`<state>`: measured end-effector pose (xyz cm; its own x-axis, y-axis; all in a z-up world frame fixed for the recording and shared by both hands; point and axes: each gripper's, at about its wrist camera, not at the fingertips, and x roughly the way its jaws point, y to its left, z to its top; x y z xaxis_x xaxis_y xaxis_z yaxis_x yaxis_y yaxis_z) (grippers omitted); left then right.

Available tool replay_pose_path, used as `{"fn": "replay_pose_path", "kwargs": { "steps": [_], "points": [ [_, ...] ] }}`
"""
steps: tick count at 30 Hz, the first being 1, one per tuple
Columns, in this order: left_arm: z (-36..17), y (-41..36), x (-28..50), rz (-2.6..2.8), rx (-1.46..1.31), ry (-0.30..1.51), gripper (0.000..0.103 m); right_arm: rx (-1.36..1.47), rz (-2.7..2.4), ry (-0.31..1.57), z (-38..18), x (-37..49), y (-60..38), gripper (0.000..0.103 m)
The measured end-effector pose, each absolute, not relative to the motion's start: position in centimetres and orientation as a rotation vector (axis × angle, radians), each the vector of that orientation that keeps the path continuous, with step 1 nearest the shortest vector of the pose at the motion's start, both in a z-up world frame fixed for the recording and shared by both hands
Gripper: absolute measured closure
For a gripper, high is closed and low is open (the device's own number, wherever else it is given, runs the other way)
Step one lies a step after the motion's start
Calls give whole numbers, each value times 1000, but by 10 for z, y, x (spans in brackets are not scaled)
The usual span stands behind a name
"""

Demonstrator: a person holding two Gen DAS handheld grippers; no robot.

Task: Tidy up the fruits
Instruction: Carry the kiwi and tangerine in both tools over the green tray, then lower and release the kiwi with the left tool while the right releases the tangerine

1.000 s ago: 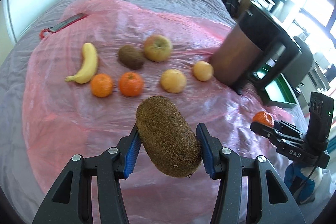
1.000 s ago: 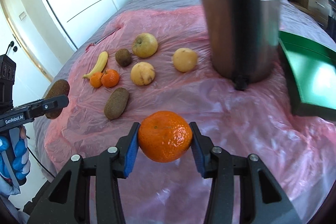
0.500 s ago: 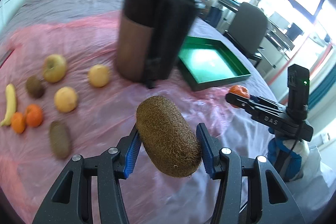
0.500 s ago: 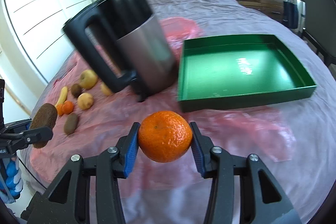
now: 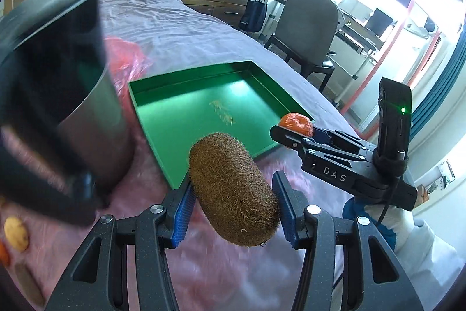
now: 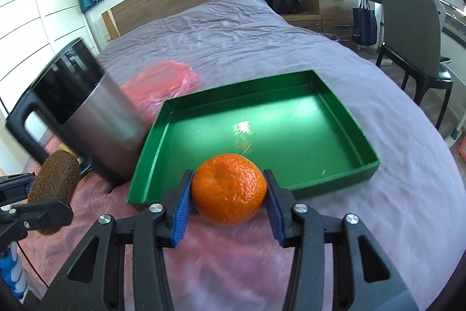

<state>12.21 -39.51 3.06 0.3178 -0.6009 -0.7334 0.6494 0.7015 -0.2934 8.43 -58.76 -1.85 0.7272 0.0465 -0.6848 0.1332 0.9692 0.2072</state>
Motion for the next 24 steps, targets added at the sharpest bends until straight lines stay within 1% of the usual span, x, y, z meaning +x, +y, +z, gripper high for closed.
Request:
{"fn": "replay_pose_path", "kwargs": {
  "steps": [3, 7, 11, 16, 24],
  "points": [
    [22, -415, 144, -801, 75, 953, 56, 235, -76, 762, -23, 111, -605, 12],
    [-3, -427, 175, -753, 61, 1010, 56, 227, -105, 781, -36, 147, -624, 12],
    [-28, -439, 187, -725, 94, 1037, 56, 214, -130, 808, -54, 178, -635, 12],
    [-49, -450, 194, -693, 117, 1050, 56, 177, -151, 853, -70, 197, -639, 11],
    [-62, -455, 192, -693, 156, 1060, 56, 167, -184, 865, -81, 198, -647, 11]
  ]
}}
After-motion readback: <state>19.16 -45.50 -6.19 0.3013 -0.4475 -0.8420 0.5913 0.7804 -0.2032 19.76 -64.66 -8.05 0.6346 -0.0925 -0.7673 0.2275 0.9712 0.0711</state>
